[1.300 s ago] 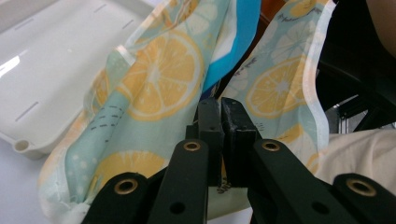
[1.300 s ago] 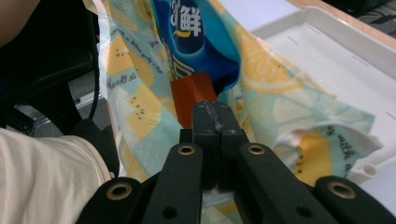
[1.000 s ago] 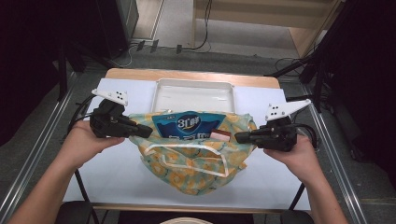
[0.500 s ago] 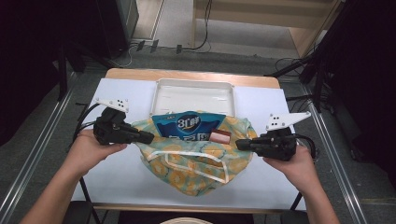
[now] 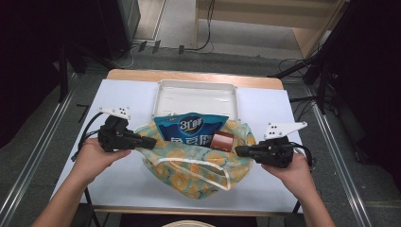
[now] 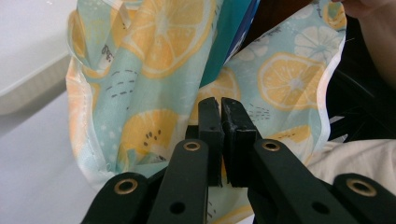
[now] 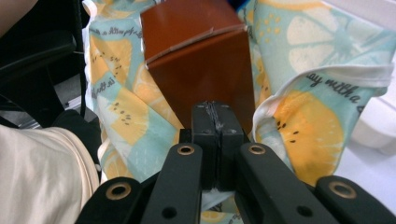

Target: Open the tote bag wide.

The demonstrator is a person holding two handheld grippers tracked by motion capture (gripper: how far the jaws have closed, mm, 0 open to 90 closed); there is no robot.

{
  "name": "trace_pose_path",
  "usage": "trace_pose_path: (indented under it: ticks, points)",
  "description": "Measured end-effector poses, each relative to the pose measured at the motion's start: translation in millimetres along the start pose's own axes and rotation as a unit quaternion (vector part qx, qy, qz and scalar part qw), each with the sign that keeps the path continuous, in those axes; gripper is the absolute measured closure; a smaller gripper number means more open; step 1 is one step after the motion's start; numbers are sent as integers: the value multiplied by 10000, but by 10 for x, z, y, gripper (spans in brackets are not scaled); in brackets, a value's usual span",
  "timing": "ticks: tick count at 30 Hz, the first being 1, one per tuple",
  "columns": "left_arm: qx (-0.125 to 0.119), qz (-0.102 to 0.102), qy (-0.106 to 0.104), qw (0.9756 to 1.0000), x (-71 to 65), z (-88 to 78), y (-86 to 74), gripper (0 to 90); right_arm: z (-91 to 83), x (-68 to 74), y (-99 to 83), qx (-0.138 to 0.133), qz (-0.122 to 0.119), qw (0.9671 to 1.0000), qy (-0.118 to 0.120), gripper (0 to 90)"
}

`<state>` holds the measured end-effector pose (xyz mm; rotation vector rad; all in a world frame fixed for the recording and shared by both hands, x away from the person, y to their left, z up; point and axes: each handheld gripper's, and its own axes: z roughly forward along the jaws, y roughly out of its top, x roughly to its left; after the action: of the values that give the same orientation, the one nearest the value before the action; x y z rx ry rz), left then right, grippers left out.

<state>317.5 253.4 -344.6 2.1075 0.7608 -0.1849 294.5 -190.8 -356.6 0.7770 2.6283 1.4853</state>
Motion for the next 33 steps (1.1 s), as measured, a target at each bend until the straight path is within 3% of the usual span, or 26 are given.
trace_pose_path:
  ticks: [2,7,12,29,33]
  points:
    - [-11,-16,-19,10000,15,11,-23,878,30,-12,-30,-5,-1,10000,76,900]
    - [20,-50,-71,10000,58,58,-76,878,99,-91,-119,-164,-285,9988,356,900]
    - [18,-76,-103,9999,93,107,-127,877,165,-129,-196,-70,-305,9985,444,900]
    - [176,-156,-223,9995,181,280,-317,872,378,-115,-409,223,-171,9986,439,900]
    - [244,-176,-237,9993,200,337,-362,869,428,-107,-460,398,-154,9985,350,900]
